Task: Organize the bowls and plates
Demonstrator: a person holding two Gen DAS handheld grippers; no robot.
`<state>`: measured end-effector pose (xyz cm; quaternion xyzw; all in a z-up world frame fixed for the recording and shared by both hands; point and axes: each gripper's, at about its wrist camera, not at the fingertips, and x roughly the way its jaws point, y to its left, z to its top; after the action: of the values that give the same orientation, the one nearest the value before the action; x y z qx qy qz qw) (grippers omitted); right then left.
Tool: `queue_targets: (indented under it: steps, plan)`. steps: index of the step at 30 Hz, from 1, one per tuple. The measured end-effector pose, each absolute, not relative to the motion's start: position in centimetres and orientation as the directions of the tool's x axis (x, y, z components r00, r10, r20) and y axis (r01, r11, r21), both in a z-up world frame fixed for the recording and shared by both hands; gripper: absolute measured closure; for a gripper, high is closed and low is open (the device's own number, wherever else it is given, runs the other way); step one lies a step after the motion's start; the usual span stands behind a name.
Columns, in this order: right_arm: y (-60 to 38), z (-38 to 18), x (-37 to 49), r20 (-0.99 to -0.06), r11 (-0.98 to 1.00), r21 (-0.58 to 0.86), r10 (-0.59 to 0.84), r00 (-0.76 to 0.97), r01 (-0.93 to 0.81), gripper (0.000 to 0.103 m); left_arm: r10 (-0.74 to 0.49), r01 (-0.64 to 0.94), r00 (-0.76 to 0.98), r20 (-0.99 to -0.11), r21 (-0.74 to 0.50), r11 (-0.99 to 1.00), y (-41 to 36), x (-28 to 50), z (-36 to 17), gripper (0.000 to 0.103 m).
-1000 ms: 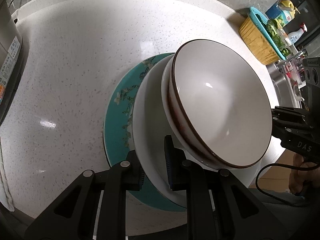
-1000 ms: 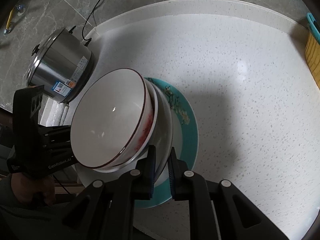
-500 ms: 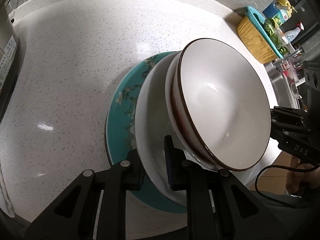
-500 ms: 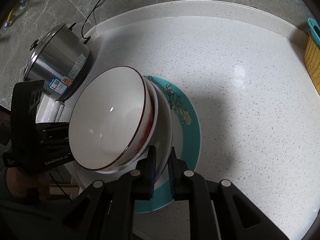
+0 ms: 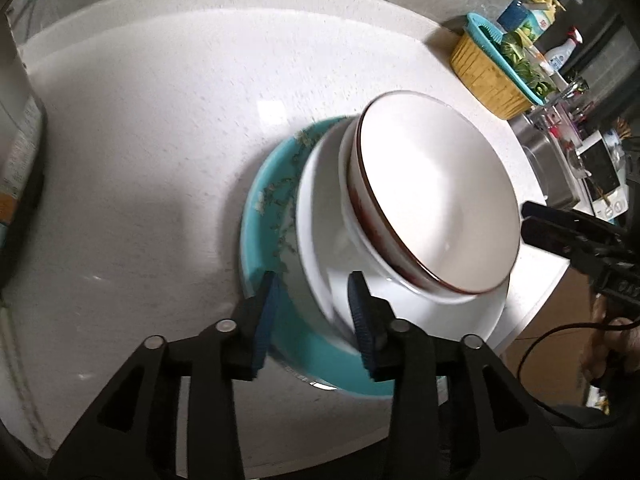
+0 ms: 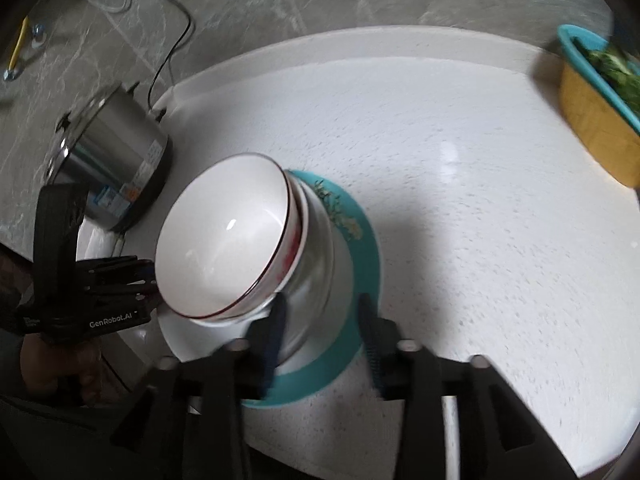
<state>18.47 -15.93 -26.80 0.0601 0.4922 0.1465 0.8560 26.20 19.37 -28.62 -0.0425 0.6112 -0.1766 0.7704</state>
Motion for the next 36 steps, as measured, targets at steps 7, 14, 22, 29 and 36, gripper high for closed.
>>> queue_targets:
  steps: [7, 14, 22, 29, 36]
  plan:
    - [-17.8, -22.5, 14.7, -0.720, 0.960, 0.258, 0.264, 0.641, -0.106, 0.013, -0.248, 0.171, 0.416, -0.875, -0.192, 0.966, 20.9, 25.1, -22.3, 0.014]
    - [-17.8, -19.1, 10.4, -0.585, 0.962, 0.229, 0.260, 0.768, -0.151, 0.000, -0.201, 0.108, 0.576, -0.793, -0.170, 0.980, 19.6, 20.4, -17.0, 0.012]
    - [-18.5, -16.8, 3.9, -0.515, 0.972, 0.205, 0.208, 0.832, -0.116, 0.000, -0.213, 0.147, 0.647, -0.732, -0.155, 0.977, 14.1, 11.8, -10.7, 0.012]
    - [-18.9, -11.8, -2.5, -0.340, 0.994, 0.102, -0.003, 0.940, 0.040, 0.000, -0.080, -0.013, 0.551, -0.831, -0.104, 0.994, 11.9, 8.5, -8.1, 0.012]
    - [-20.8, -11.4, -3.8, -0.356, 0.929, 0.371, 0.142, 0.924, 0.000, 0.000, -0.111, 0.129, 0.555, -0.825, -0.046, 0.991, 9.8, 6.1, -6.7, 0.012]
